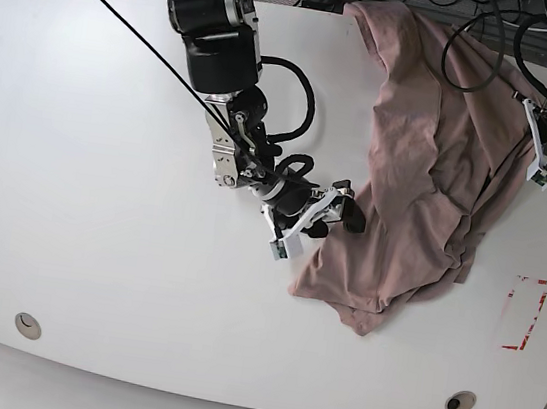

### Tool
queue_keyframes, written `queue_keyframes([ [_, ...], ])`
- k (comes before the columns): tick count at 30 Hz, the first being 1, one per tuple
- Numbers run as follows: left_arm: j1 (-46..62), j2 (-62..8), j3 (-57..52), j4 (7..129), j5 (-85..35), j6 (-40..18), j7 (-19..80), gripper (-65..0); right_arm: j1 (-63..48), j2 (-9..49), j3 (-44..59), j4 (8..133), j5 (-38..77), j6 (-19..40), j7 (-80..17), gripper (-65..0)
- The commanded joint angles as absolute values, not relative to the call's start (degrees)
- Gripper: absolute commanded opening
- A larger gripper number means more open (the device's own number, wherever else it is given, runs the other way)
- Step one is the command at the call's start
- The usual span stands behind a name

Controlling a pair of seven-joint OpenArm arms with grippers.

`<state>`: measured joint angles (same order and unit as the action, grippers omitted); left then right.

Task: Fold the T-shirt properly
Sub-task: 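Close the left gripper on the shirt fabric, then move the open right gripper onto the shirt fabric and grasp it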

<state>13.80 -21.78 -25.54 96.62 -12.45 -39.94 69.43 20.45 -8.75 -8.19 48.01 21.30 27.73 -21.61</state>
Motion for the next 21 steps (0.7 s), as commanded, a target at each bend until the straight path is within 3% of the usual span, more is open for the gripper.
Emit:
queue_keyframes([
  [1, 13.4, -22.8, -25.8, 97.5, -12.4, -40.0, 69.4, -63.5, 21.3, -9.0, -8.2, 48.4, 20.4, 27.6, -28.1, -20.6],
  [21, 13.2, -22.8, -25.8, 97.6, -12.4, -40.0, 69.4, -63.3, 20.1, -9.0, -8.3, 53.1, 20.4, 27.7, -36.0, -20.6],
])
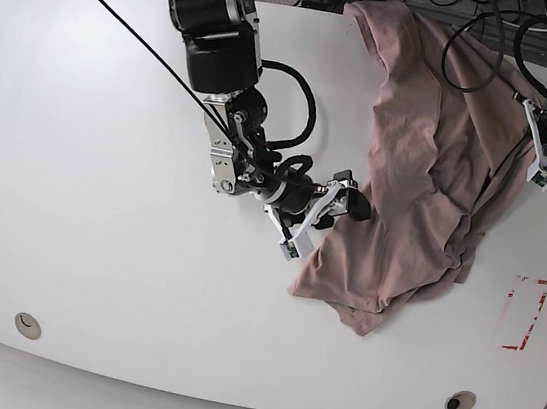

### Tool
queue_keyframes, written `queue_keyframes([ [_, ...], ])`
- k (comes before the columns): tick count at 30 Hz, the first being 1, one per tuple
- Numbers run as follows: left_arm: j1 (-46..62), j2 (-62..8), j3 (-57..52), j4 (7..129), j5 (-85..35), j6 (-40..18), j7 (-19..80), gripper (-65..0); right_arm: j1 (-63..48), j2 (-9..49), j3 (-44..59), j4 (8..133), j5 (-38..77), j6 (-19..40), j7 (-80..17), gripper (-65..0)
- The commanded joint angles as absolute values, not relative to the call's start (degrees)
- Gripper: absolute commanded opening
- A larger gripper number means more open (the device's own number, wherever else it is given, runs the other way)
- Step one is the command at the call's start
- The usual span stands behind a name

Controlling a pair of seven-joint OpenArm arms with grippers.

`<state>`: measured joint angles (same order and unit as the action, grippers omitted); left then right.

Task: Fold the T-shirt properly
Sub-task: 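Move the open right gripper onto the shirt fabric and grasp it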

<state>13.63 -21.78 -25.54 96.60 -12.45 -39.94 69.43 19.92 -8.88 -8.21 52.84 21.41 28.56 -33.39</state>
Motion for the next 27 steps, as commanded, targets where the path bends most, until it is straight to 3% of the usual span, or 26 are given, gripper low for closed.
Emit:
queue_keyframes([
  [1, 13.2, -22.8, -25.8, 97.6, -12.4, -40.0, 69.4, -63.3, 20.1, -9.0, -8.3, 53.1, 20.4, 27.7, -36.0, -20.6],
  [12, 13.2, -22.8, -25.8, 97.5, -12.4, -40.0, 69.4, -63.3, 19.9, -9.0, -8.2, 53.7, 24.7, 29.8, -40.3, -20.6],
  [27, 13.2, -22.8, -25.8, 97.5, -12.4, -40.0, 69.4, -63.3, 18.3, -2.4, -8.2, 66.9, 25.4, 30.3, -43.5, -20.6],
])
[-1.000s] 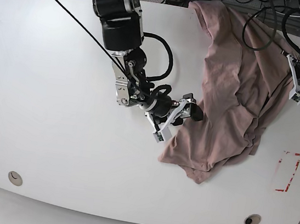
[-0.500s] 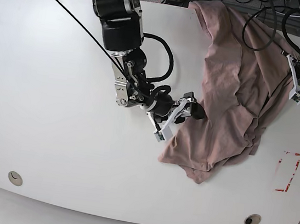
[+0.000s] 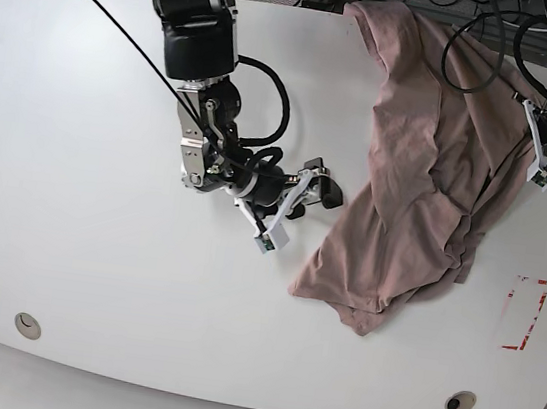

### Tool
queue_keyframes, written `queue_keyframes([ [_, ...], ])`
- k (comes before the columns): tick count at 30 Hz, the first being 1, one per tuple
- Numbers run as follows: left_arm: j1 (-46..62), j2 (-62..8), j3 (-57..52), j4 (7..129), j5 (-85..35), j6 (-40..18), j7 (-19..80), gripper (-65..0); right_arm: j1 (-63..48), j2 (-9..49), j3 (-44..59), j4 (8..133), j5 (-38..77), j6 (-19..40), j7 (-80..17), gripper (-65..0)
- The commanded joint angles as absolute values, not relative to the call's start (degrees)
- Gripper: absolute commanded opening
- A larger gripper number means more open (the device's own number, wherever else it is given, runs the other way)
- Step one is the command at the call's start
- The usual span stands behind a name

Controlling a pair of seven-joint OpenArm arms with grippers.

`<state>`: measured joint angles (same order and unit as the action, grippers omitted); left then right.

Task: Fold the T-shirt properly
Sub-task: 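Move the open right gripper onto the shirt fabric and grasp it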

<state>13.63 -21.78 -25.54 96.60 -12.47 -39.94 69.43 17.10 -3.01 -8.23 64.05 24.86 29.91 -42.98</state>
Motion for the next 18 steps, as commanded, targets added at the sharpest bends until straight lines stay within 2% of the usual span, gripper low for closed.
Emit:
queue_keyframes([
  [1, 13.2, -22.8, -25.8, 97.5, -12.4, -40.0, 69.4, -63.3, 18.2, -2.1, -8.2, 67.8, 25.4, 30.3, -43.9, -20.6],
  [9, 13.1, -22.8, -25.7, 97.4, -12.4, -40.0, 69.4, -63.3, 16.6, -1.2, -8.2, 76.5, 25.5, 32.8, -49.2, -20.6],
  [18, 12.0, -22.7, -25.7, 97.2, -12.4, -40.0, 69.4, -63.3, 13.9, -4.2, -8.4, 80.2, 25.5, 33.9, -52.3, -20.6],
])
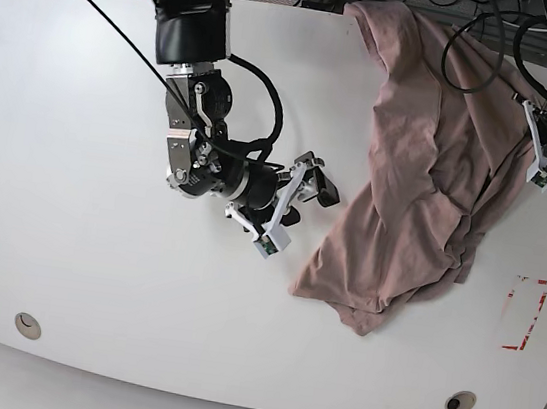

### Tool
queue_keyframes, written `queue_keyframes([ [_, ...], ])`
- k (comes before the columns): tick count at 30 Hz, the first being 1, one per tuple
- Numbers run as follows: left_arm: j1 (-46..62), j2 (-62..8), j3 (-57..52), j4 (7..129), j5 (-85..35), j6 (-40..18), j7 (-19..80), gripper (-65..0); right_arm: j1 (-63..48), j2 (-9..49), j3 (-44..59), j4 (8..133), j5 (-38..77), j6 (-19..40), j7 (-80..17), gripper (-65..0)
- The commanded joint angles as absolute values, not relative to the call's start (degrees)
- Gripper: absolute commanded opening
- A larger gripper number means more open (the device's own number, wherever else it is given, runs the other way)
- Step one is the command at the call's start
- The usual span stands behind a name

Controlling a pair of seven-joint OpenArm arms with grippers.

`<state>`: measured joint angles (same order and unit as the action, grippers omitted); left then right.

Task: Fold the T-shirt properly
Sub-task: 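Move the open right gripper onto the shirt fabric and grasp it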

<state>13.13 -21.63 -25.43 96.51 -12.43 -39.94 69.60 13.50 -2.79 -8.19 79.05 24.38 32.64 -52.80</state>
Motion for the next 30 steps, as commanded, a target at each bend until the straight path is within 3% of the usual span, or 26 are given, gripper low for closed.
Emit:
queue_keyframes([
  [1, 12.0, -22.7, -25.7, 97.2, -12.4, -40.0, 69.4, -63.3, 13.7, -4.5, -8.4, 80.2, 25.5, 34.1, -52.3, -20.6],
  [12, 12.0, -22.7, -25.7, 97.2, -12.4, -40.0, 69.4, -63.3, 10.6, -5.5, -17.2, 80.1, 25.3, 34.2, -52.3, -20.6],
  [30, 12.0, -22.7, -25.7, 97.2, -12.4, -40.0, 69.4, -63.3, 9.1, -8.1, -18.0, 72.0, 25.3, 34.2, -48.6, -20.6],
])
